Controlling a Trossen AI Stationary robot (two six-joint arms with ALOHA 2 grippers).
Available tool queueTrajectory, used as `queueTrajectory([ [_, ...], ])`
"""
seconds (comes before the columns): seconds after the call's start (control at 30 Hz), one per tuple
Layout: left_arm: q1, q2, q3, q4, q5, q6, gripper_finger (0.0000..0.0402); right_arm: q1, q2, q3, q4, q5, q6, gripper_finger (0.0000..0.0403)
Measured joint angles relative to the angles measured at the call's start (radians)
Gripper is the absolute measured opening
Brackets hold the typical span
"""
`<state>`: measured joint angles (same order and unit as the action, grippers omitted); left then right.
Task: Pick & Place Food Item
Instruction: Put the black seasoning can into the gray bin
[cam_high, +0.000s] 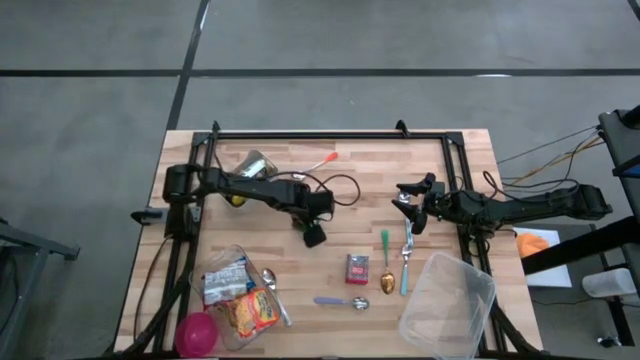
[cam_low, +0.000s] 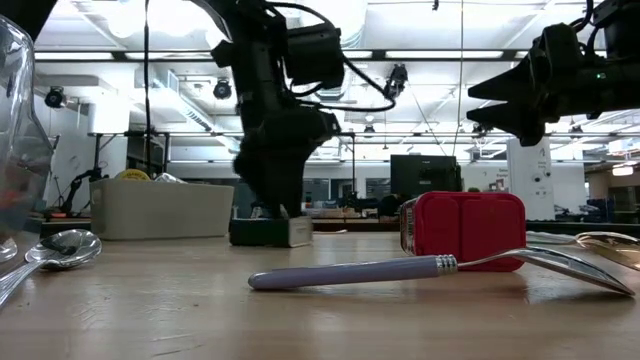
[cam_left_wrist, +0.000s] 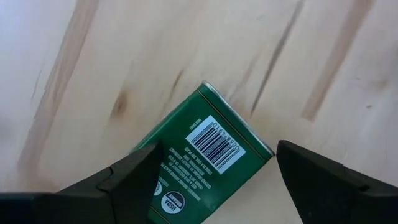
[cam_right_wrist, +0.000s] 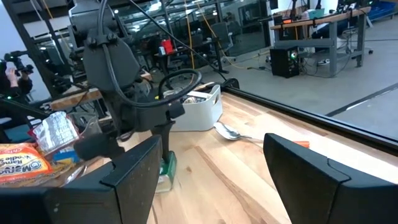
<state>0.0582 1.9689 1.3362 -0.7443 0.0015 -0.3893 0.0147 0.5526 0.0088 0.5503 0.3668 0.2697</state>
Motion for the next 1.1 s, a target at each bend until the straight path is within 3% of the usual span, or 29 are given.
queueTrajectory([
  [0.17, 0.001, -0.026, -0.004, -0.039, -0.018, -0.11, 0.0321, 0.0, 0.0, 0.0, 0.0, 0.0, 0.0, 0.0276],
  [0.43, -0.002, -0.089, -0.004, -0.032, -0.029, -0.033, 0.0321, 0.0, 0.0, 0.0, 0.0, 0.0, 0.0, 0.0276],
  [0.53, -0.013, -0.123, -0.004, -0.031, -0.028, 0.069, 0.0321, 0.0, 0.0, 0.0, 0.0, 0.0, 0.0, 0.0276],
  [0.83, -0.061, -0.151, -0.036, 0.007, -0.025, 0.606, 0.0321, 0.0, 0.0, 0.0, 0.0, 0.0, 0.0, 0.0276],
  [1.1, -0.033, -0.151, -0.172, 0.131, -0.008, 0.712, 0.0321, 0.0, 0.0, 0.0, 0.0, 0.0, 0.0, 0.0276],
])
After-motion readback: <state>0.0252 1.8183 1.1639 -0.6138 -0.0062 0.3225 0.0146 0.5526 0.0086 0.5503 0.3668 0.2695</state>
